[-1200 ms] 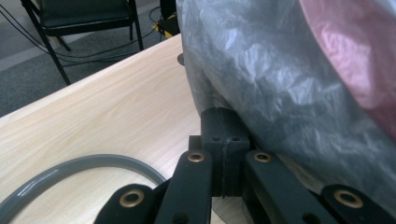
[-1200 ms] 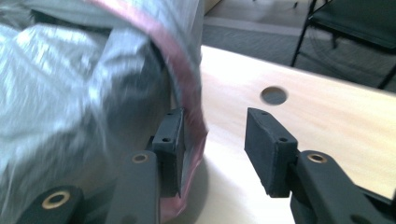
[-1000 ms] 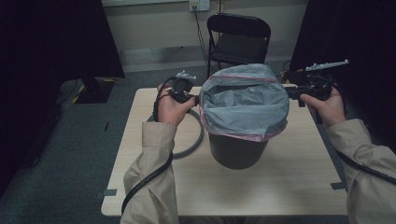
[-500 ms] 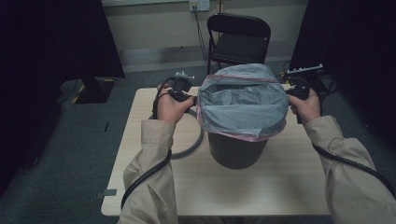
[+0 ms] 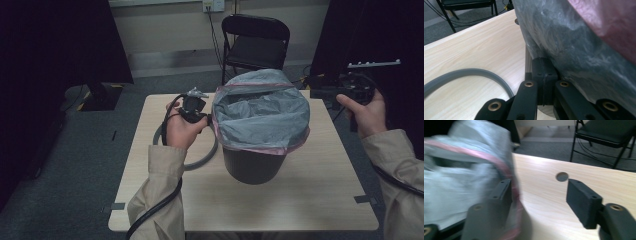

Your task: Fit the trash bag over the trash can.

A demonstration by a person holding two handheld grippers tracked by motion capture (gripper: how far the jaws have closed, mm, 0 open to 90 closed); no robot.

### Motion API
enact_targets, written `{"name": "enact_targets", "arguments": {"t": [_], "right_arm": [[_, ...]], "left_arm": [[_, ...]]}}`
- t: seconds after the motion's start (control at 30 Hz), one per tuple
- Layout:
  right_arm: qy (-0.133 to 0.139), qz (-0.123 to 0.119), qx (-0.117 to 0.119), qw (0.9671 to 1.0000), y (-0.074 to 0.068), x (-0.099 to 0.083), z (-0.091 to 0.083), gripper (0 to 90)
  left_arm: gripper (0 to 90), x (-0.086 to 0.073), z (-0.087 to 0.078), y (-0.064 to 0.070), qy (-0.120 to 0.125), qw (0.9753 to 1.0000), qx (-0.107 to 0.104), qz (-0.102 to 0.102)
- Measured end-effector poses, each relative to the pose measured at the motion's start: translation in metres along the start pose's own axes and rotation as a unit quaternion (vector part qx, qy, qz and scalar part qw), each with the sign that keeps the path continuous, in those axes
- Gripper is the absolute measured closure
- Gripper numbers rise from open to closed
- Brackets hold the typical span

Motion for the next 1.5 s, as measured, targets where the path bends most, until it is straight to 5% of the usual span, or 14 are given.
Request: {"name": "enact_targets", "arguments": {"t": [0.13, 0.23, 0.43, 0.6, 0.67, 0.77, 0.87, 1.03, 1.2, 1.5], "right_arm": [[-0.016, -0.023, 0.01, 0.9996, -0.026, 0.0, -0.011, 34.3], [-0.049, -0.029, -0.027, 0.998, -0.037, -0.004, -0.004, 36.6], [-0.056, -0.011, 0.006, 0.9984, -0.039, -0.006, 0.016, 64.9], [-0.045, -0.014, -0.027, 0.9985, -0.031, 0.005, 0.03, 71.1], [-0.045, -0.002, -0.01, 0.9989, -0.022, 0.013, 0.037, 71.4], [-0.043, -0.013, -0.017, 0.9989, -0.016, 0.024, 0.044, 67.9], [-0.048, -0.005, -0.037, 0.9982, -0.013, 0.029, 0.045, 47.0], [-0.053, -0.022, -0.036, 0.9977, -0.022, 0.026, 0.035, 38.8], [-0.057, -0.04, -0.039, 0.9968, -0.031, 0.025, 0.026, 38.4], [-0.068, -0.044, -0.041, 0.9958, -0.037, 0.025, 0.023, 37.9]], "left_arm": [[90.0, -0.006, -0.004, 0.012, 0.0, 0.9999, -0.012, 0.005], [90.0, -0.007, -0.003, 0.017, 0.002, 1.0, -0.007, 0.001], [90.0, -0.006, 0.002, 0.016, 0.009, 0.9997, -0.021, -0.002], [90.0, -0.001, 0.01, 0.016, 0.015, 0.9994, -0.03, 0.002], [90.0, 0.001, 0.013, 0.012, 0.013, 0.9993, -0.034, -0.003], [90.0, 0.004, 0.015, 0.009, 0.009, 0.9991, -0.04, -0.006], [90.0, 0.004, 0.013, 0.007, 0.006, 0.9994, -0.033, -0.003], [90.0, 0.003, 0.002, 0.005, -0.005, 0.9998, -0.021, -0.001], [79.5, 0.004, -0.017, 0.002, -0.005, 0.9998, -0.019, -0.001], [55.5, 0.019, -0.058, -0.001, 0.044, 0.999, 0.002, -0.009]]}}
Point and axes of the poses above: each handheld gripper's, and its own axes: z roughly forward along the jaws, x roughly out of its top, y roughly to its right, the point moved 2 cm from there along z, roughly forward along the jaws, and after that the axes turned 5 degrees about -y, right-handed, at the moved point
